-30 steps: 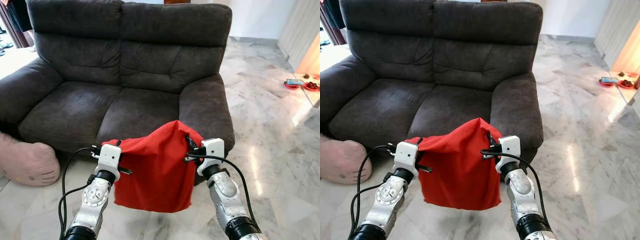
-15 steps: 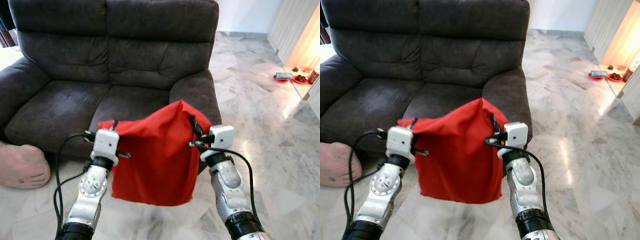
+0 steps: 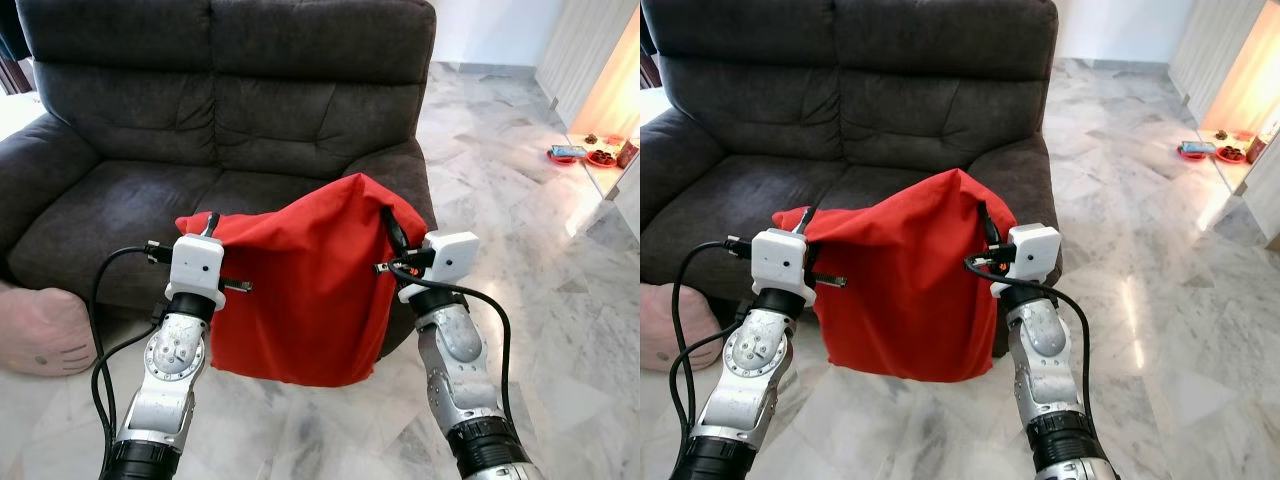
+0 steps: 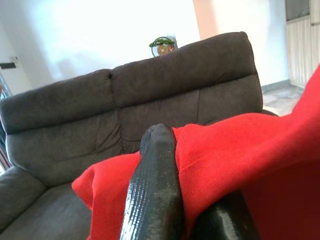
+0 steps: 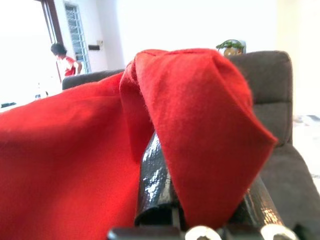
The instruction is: Move the pillow to the sofa from floor
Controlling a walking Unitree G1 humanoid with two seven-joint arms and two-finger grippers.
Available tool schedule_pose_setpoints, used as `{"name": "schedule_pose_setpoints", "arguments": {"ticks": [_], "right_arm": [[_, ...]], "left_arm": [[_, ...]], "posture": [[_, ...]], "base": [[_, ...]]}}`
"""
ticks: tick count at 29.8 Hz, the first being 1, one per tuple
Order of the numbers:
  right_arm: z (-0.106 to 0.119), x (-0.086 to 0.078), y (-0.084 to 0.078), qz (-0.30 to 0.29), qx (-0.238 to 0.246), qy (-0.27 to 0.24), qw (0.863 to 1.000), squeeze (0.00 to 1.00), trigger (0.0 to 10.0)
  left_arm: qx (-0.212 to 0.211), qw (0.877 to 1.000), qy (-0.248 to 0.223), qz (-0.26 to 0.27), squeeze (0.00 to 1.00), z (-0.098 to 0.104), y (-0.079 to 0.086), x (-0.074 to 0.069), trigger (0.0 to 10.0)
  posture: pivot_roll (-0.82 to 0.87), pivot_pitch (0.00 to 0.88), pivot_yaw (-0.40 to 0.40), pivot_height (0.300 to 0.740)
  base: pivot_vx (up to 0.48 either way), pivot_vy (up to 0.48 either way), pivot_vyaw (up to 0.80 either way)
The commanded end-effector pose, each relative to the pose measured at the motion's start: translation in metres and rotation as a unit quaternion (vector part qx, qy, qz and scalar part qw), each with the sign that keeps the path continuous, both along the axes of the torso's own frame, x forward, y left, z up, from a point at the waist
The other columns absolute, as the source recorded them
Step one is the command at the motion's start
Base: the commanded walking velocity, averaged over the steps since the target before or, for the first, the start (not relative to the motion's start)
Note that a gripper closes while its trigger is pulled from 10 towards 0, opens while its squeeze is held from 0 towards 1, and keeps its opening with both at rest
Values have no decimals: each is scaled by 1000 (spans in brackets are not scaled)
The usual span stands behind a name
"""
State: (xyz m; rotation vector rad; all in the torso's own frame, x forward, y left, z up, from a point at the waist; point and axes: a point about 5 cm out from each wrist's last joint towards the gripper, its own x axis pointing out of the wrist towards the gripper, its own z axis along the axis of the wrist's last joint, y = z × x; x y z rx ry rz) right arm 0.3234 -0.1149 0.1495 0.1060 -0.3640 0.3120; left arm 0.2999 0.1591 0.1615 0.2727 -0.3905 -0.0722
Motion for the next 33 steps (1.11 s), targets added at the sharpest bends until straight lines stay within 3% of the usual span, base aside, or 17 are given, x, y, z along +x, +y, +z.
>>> {"name": "schedule_pose_setpoints", "arguments": {"ticks": [1, 5, 13, 19, 26, 33], "right_arm": [[31, 2, 1, 1, 15, -61, 998, 0, 10000], [42, 1, 1, 0, 21, -77, 997, 0, 10000], [41, -1, 4, 1, 22, -72, 997, 0, 10000], [52, -2, 7, 6, 29, -87, 996, 0, 10000], [58, -2, 8, 7, 38, -95, 995, 0, 10000], [88, -4, 5, 2, 55, -141, 989, 0, 10000]], "left_arm": [[2, 997, -71, -7, 0, 32, -4, -2, 10000], [6, 997, -77, -5, 0, 37, -4, -3, 10000], [13, 997, -80, 4, 0, 39, -4, -4, 10000], [13, 993, -114, 11, 0, 60, -2, -4, 10000], [13, 991, -131, 9, 0, 72, -3, -4, 10000], [12, 987, -162, 13, 0, 94, -2, -5, 10000]], "posture": [[128, 41, -13, 740], [126, 44, -11, 740], [131, 47, -10, 740], [134, 43, -7, 740], [135, 43, -6, 740], [133, 42, -5, 740]], "base": [[382, 0, 0], [401, 0, 0], [406, 0, 0], [414, 0, 0], [419, 0, 0], [419, 0, 0]]}}
